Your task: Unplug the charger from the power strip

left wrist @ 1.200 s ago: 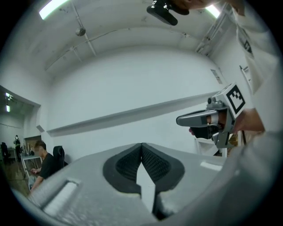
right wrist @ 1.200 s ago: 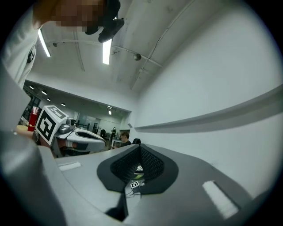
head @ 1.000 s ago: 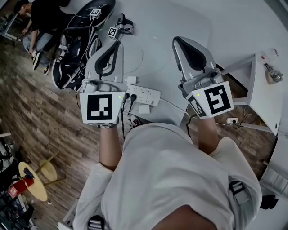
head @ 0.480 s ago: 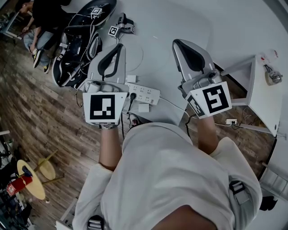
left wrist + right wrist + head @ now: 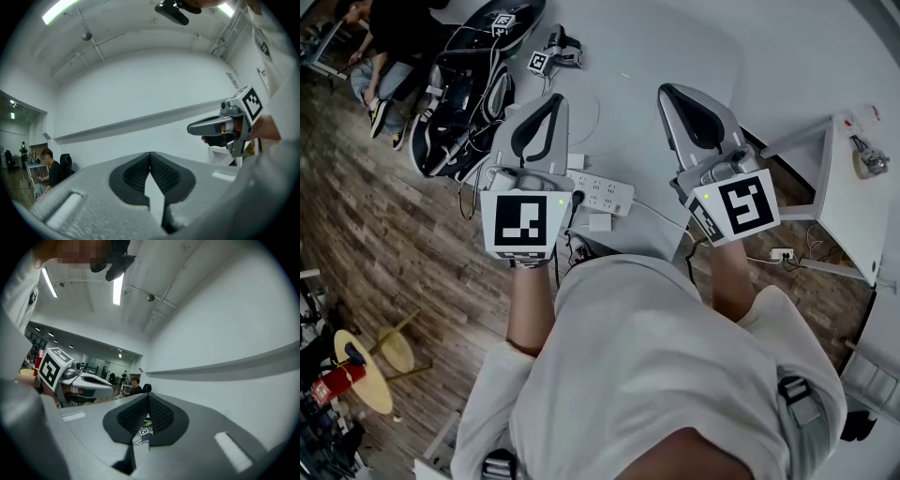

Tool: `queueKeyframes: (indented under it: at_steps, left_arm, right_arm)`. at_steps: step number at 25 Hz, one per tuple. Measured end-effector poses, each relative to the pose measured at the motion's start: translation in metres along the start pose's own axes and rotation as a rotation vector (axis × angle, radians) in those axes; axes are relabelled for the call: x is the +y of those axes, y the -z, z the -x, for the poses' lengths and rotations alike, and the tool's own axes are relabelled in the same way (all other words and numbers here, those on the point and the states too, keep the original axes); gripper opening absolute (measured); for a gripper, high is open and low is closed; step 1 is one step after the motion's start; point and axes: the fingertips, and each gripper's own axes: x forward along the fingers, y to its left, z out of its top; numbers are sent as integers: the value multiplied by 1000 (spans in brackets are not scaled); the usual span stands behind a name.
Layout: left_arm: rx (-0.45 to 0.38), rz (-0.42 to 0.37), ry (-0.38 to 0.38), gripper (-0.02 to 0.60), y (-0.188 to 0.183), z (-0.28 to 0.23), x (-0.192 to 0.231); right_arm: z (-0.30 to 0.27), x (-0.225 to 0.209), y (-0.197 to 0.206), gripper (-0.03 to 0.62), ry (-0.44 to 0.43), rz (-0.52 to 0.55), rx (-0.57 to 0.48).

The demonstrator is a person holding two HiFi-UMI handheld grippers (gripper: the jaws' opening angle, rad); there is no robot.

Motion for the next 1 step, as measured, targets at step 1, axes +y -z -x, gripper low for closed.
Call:
queueKeyframes:
  at_steps: [1]
  left_arm:
    - [1, 4, 0, 5, 1, 1, -1]
  right_arm:
    - [0, 1, 1, 2, -1, 0, 2]
